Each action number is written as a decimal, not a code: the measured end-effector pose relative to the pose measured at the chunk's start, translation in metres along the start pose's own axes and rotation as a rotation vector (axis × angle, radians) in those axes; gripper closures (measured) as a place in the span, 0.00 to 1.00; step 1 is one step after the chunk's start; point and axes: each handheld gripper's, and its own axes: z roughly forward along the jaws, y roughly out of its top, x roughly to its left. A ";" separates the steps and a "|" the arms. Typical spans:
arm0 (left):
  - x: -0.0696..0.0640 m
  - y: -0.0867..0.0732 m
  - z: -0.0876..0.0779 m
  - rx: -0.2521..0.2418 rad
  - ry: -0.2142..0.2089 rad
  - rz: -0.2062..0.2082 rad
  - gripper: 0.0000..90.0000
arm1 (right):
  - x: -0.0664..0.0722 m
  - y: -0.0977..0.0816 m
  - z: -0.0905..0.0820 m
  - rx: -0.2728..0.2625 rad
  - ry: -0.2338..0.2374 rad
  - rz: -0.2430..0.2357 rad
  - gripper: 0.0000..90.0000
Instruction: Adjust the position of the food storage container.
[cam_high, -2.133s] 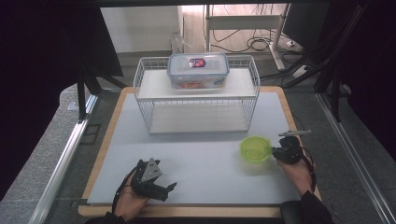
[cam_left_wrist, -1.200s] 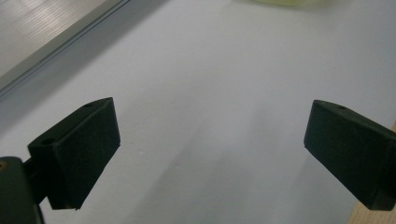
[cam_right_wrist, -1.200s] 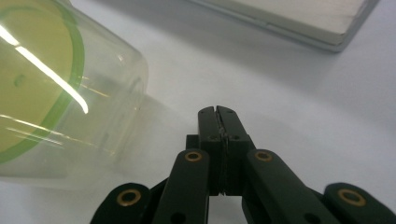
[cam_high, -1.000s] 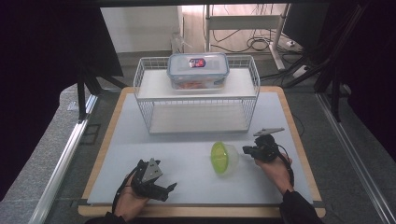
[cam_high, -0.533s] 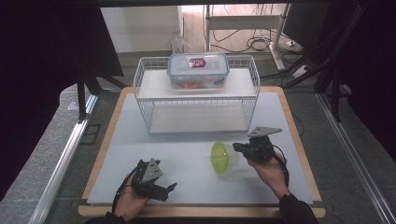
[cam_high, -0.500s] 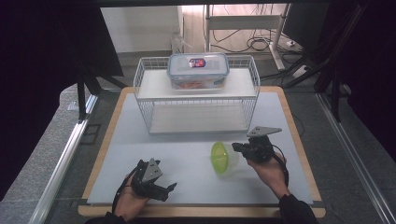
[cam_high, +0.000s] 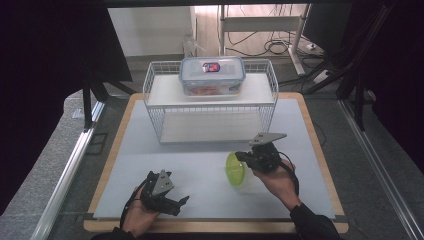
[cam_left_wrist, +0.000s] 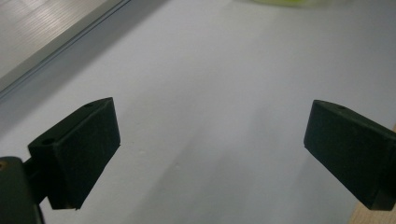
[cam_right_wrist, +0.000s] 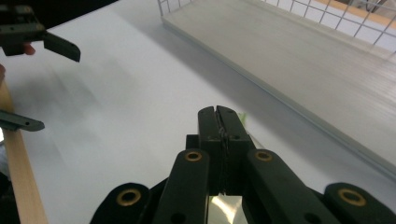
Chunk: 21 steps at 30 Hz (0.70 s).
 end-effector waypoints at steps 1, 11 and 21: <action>0.000 0.000 0.000 0.001 0.000 0.000 0.04 | -0.004 -0.002 -0.001 -0.003 0.001 0.020 1.00; 0.000 0.000 0.001 0.006 -0.003 -0.002 0.04 | -0.049 -0.028 0.001 0.045 -0.091 0.106 0.99; 0.000 0.000 0.001 0.007 -0.002 -0.001 0.04 | -0.078 -0.039 -0.029 -0.004 -0.219 0.158 0.97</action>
